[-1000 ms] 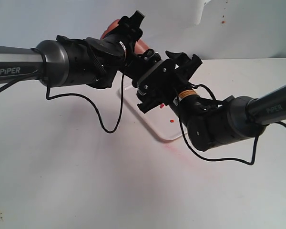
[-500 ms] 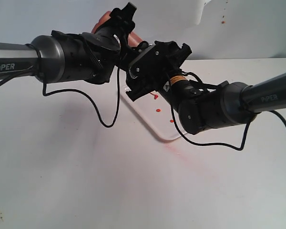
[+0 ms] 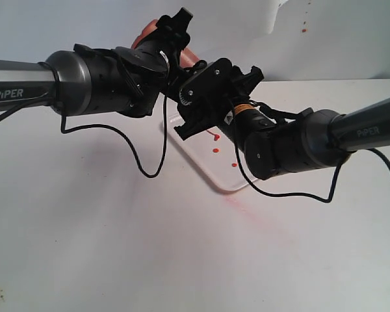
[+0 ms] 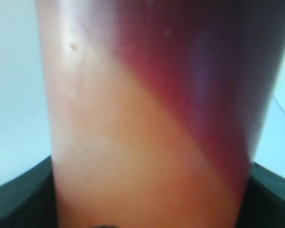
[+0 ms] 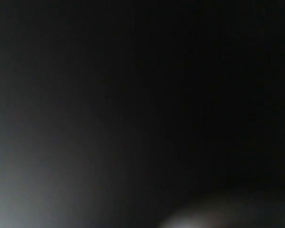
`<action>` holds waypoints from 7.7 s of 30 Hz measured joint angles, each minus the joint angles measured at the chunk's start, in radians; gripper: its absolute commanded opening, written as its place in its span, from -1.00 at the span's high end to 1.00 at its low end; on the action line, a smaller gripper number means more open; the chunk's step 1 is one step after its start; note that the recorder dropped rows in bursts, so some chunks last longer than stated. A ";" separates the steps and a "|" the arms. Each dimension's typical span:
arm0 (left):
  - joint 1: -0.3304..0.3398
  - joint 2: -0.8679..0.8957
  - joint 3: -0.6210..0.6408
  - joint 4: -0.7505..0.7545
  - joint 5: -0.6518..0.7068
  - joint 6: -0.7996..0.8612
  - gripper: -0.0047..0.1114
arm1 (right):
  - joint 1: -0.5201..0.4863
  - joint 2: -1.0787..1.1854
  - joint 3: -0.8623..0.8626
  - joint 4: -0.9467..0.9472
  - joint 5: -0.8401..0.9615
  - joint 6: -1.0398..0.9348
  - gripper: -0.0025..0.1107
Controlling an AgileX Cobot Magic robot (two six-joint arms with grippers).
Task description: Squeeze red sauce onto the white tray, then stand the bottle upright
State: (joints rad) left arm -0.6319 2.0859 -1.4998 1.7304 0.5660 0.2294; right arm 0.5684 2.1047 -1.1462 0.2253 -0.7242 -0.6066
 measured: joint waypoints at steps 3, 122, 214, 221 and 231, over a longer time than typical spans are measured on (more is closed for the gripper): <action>0.000 0.000 0.000 0.000 0.000 0.000 0.92 | 0.000 0.000 0.000 0.000 0.000 0.001 0.96; -0.002 0.007 0.006 -0.001 0.006 0.253 0.92 | -0.515 -0.105 -0.008 -1.612 -0.143 1.706 -0.48; -0.002 -0.003 0.002 -0.011 -0.100 0.284 0.92 | -0.317 -0.014 -0.141 -1.528 0.011 1.551 -0.90; -0.002 -0.003 0.002 -0.058 -0.083 0.282 0.92 | -0.348 -0.123 -0.141 -1.725 0.171 1.799 -0.90; -0.002 -0.003 0.030 -0.084 -0.066 0.219 0.92 | -0.476 -0.253 -0.118 -1.956 0.198 2.162 -0.90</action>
State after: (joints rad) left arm -0.6340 2.0833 -1.4696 1.6466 0.4999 0.4482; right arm 0.0929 1.8518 -1.2641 -1.7311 -0.5259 1.5557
